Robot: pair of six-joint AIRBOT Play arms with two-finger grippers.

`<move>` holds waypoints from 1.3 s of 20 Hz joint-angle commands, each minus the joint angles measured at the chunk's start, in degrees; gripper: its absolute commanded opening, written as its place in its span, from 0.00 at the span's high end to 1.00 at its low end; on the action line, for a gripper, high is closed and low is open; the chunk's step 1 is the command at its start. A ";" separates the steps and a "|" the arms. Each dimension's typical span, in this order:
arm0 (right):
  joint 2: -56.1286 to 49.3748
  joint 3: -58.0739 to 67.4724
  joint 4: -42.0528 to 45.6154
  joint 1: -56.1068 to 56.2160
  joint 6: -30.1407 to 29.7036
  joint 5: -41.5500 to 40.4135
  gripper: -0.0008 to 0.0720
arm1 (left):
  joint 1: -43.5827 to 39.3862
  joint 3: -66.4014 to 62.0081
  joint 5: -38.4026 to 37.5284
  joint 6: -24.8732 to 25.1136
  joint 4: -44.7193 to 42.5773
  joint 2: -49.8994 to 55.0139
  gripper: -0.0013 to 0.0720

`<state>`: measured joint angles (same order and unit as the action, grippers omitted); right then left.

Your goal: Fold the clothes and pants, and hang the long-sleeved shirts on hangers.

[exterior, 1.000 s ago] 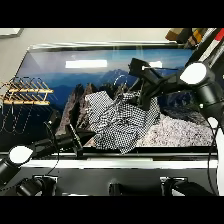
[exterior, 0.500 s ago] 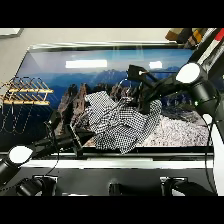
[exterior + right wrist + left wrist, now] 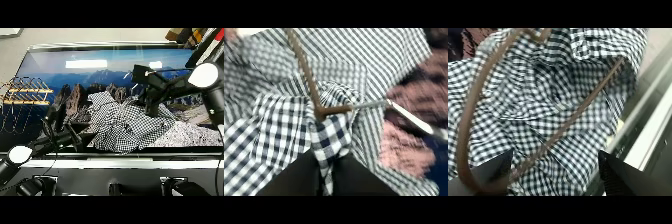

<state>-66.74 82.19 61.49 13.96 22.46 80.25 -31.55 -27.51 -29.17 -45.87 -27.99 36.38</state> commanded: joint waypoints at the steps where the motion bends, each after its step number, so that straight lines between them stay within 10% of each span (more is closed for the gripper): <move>1: 3.52 0.04 6.91 0.00 3.78 0.20 0.95 | 1.66 -0.02 7.15 -12.15 -0.07 -0.15 0.14; 5: 6.03 0.04 10.08 0.00 11.63 0.11 0.95 | 10.54 0.02 4.98 -34.77 -0.07 0.09 0.17; 11: 6.97 0.04 10.08 0.00 25.68 0.20 0.95 | 7.52 0.02 -0.48 -36.35 4.98 7.41 0.17; 21: 6.97 0.04 10.08 0.00 33.55 0.22 0.95 | -10.21 -6.45 3.93 0.96 48.24 30.42 0.18; 26: 6.95 0.04 10.12 0.00 34.97 0.24 0.95 | -9.18 -15.96 -0.57 3.15 49.27 41.90 0.30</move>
<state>-59.81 82.19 71.61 13.96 56.12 80.49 -40.71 -38.63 -26.22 -46.72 17.56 72.01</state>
